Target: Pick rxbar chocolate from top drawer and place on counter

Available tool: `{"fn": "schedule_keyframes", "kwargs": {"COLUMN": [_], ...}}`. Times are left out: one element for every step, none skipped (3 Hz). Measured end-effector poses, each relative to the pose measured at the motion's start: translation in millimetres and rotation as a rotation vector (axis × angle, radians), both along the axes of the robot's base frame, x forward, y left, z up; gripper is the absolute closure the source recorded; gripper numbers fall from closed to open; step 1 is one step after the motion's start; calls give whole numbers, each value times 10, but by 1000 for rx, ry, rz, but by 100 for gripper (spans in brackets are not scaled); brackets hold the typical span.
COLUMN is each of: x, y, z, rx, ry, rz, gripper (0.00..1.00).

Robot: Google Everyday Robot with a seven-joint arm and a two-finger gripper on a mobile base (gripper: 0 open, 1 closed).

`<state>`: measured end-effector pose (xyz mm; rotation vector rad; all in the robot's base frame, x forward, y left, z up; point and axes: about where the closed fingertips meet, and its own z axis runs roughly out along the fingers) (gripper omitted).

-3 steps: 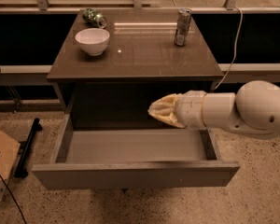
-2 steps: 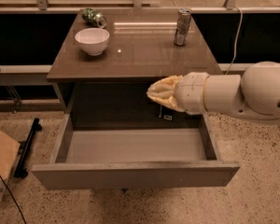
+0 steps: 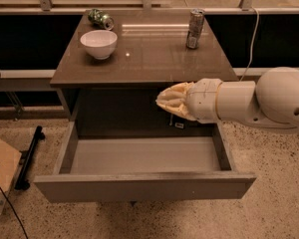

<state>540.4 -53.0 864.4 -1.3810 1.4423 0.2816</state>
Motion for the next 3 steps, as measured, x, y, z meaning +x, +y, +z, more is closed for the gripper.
{"fn": "schedule_keyframes", "kwargs": {"x": [-4,-9,-13], "y": [22,42,60], "z": [4,9,13], "rx": [-1,-2,-2], "ry": [-1,-1,-2], "rz": [4,7,10], "gripper": [34,12,0]}}
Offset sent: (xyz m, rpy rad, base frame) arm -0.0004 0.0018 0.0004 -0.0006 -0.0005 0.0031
